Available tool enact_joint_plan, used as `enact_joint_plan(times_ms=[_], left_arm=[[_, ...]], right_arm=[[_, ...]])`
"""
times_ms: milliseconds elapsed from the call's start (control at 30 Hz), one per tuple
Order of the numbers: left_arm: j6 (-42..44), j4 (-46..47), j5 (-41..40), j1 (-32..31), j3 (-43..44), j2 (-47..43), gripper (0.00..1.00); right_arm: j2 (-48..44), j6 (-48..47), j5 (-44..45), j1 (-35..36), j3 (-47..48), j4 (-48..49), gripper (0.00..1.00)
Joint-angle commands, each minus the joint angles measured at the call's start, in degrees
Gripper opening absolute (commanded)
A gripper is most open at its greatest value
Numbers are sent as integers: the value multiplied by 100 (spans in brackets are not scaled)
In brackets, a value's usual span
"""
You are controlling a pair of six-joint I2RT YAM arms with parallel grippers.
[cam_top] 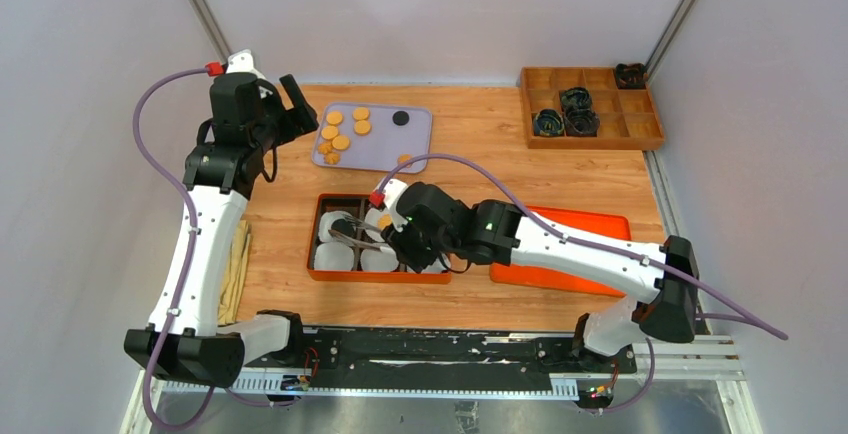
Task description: Pack the cookies
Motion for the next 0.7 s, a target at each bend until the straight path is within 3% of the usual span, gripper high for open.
enact_joint_plan(times_ms=[0, 667], left_arm=[[-6, -91, 7, -2, -60, -164, 89], [45, -88, -59, -2, -159, -198, 89]], right_arm=[[80, 218, -74, 283, -39, -77, 0], [1089, 102, -388, 388, 580, -53, 0]])
